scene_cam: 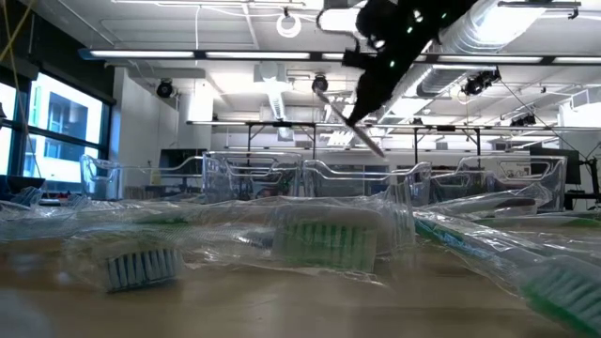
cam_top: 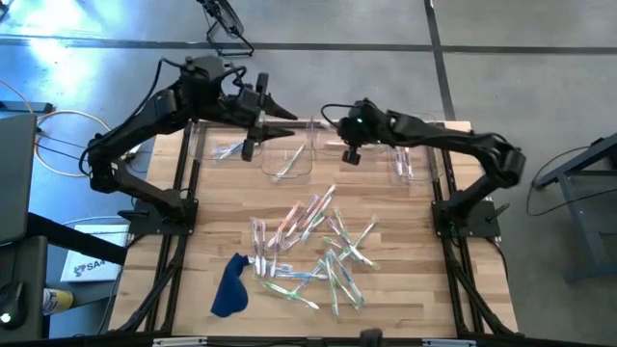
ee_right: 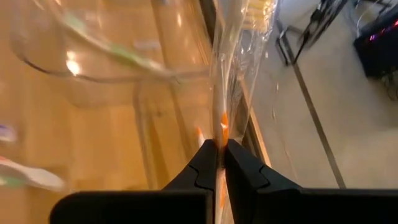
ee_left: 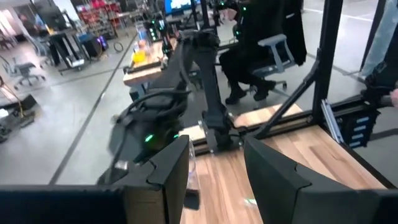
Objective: Pick & Place Toothbrushes
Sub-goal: Put the orange toothbrush into the middle right transparent bin
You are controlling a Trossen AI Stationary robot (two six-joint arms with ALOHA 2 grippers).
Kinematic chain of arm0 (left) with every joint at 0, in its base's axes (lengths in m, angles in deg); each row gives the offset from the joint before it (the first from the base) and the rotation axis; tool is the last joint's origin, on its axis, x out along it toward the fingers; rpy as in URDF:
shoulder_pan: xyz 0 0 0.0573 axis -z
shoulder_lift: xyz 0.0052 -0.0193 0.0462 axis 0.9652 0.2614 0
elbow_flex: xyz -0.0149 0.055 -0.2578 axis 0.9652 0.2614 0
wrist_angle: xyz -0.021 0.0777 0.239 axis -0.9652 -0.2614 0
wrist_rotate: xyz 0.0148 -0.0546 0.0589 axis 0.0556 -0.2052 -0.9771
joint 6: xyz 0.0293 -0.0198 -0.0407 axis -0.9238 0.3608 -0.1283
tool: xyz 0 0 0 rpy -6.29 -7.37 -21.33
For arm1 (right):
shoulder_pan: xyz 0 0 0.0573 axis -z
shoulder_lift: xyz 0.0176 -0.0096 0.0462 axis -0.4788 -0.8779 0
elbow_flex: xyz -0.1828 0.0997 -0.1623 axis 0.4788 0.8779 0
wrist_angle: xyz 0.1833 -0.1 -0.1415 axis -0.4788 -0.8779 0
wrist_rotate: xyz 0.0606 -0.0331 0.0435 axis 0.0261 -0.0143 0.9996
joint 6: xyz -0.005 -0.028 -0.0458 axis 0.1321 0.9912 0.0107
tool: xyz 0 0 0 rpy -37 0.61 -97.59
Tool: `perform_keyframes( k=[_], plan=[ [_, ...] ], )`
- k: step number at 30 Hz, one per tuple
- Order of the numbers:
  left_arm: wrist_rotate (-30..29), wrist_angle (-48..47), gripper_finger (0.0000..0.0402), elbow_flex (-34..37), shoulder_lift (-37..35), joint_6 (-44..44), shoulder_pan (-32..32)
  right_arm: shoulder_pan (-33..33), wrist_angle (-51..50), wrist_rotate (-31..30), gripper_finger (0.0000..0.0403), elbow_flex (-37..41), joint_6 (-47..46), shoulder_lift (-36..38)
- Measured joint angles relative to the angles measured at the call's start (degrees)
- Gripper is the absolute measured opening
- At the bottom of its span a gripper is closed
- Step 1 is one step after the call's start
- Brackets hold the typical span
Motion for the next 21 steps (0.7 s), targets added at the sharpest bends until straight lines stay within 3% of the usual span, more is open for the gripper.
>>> perform_keyframes(
  k=[13, 21],
  plan=[
    [-0.3, -2.37, 0.0152, 0.02, 0.31, -1.51, -0.02, 8.0, -6.92, 0.02, 0.0007, -3.1, 8.43, -11.6],
    [-1.53, -2.29, 0.0152, 0.02, 0.29, -2.42, -0.02, 11.22, -6.22, 5.97, 0.0007, -3.11, 11.08, -13.03]
  ],
)
